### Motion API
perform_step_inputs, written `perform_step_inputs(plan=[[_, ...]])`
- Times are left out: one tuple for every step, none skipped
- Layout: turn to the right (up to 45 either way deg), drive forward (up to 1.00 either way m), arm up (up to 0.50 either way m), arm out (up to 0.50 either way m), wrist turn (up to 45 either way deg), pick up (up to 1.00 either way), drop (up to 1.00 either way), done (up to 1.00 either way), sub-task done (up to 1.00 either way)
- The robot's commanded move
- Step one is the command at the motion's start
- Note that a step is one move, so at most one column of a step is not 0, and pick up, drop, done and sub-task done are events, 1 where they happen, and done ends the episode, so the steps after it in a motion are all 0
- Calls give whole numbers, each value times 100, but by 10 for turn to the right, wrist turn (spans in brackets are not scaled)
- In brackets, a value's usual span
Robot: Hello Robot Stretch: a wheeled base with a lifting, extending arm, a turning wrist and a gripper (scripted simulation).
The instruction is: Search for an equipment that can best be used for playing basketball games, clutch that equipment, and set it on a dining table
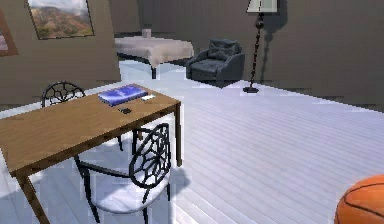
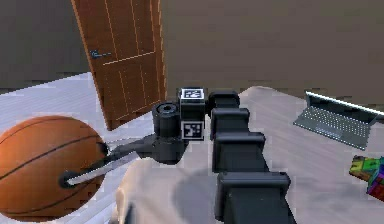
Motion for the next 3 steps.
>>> perform_step_inputs(plan=[[0, 0, 0, 0, -450, 0, 0, 0, 0], [0, 0, 0, 0, -120, 0, 0, 0, 0], [0, 0, 0, -14, 0, 0, 0, 0, 0]])
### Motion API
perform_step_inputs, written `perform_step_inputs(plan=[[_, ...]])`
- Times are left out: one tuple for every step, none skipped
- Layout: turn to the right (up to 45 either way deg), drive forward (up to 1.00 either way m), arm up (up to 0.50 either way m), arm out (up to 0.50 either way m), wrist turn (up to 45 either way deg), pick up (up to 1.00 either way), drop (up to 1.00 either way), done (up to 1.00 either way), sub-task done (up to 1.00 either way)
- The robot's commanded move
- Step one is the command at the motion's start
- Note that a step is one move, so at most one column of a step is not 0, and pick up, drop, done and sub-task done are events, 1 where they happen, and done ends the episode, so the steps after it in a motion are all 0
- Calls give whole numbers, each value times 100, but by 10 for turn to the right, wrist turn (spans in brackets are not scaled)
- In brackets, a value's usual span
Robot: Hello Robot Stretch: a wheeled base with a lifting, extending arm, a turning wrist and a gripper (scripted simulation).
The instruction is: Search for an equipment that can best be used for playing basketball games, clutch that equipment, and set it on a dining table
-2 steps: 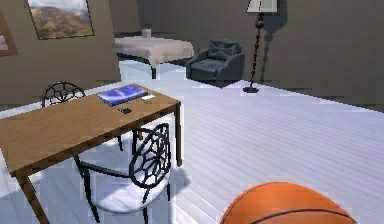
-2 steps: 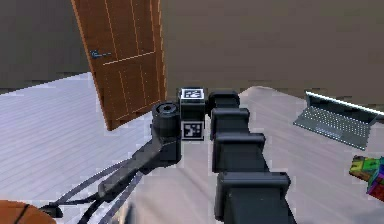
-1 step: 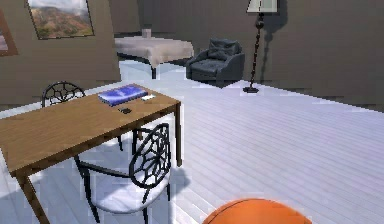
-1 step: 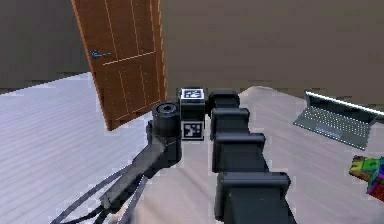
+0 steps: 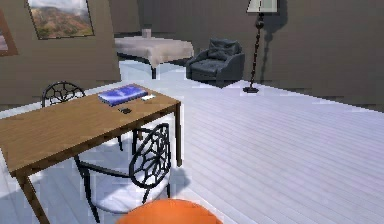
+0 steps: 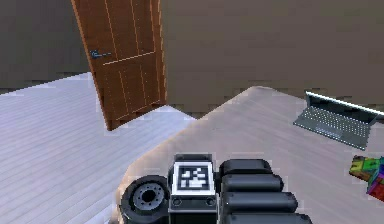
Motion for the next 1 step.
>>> perform_step_inputs(plan=[[-450, 0, 0, 0, 0, 0, 0, 0, 0]])
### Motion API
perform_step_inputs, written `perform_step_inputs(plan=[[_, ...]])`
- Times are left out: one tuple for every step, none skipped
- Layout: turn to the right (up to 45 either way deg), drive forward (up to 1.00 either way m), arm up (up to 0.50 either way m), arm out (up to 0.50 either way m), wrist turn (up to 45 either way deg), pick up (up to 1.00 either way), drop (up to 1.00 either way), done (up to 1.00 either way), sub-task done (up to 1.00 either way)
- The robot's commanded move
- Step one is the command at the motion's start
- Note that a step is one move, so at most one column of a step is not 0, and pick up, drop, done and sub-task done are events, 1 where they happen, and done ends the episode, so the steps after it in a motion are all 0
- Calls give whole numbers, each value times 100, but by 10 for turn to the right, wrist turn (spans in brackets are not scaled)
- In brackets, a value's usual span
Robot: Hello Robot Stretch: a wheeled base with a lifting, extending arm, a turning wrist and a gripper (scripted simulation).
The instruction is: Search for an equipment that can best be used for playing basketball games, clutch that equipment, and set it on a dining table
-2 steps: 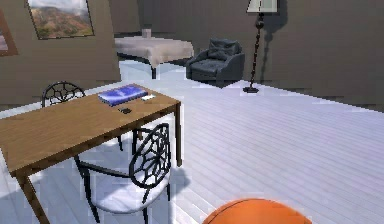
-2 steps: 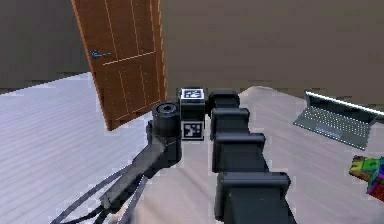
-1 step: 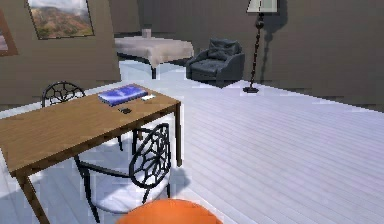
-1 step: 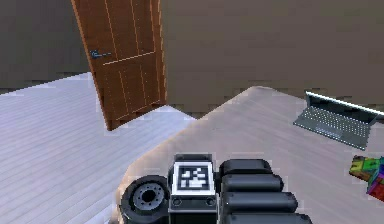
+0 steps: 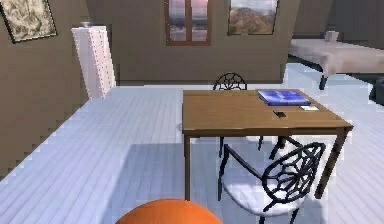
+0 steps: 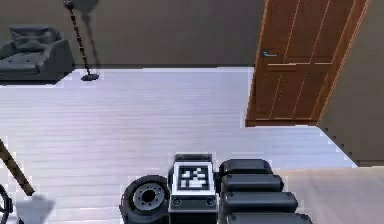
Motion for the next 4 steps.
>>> perform_step_inputs(plan=[[-150, 0, 0, 0, 0, 0, 0, 0, 0], [0, 45, 0, 0, 0, 0, 0, 0, 0], [-270, 0, 0, 0, 0, 0, 0, 0, 0], [-30, 0, 0, 0, 0, 0, 0, 0, 0]])
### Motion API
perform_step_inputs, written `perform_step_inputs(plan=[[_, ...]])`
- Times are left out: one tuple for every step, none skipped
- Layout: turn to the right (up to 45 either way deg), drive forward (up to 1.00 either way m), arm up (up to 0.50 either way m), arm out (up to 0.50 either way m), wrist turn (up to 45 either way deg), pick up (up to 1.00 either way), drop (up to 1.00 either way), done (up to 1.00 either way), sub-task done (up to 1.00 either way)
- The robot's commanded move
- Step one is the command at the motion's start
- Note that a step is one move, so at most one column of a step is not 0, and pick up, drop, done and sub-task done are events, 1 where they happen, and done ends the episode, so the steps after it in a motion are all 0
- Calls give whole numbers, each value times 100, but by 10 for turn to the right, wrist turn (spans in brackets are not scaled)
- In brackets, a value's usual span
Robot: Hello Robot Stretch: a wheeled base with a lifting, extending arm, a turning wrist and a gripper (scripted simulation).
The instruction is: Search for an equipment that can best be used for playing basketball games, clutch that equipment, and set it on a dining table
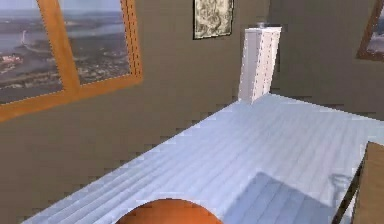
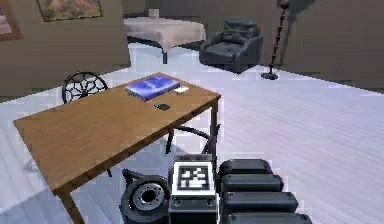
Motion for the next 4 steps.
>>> perform_step_inputs(plan=[[0, 75, 0, 0, 0, 0, 0, 0, 0], [390, 0, 0, 0, 0, 0, 0, 0, 0], [0, 100, 0, 0, 0, 0, 0, 0, 0], [180, 0, 0, 0, 0, 0, 0, 0, 0]])
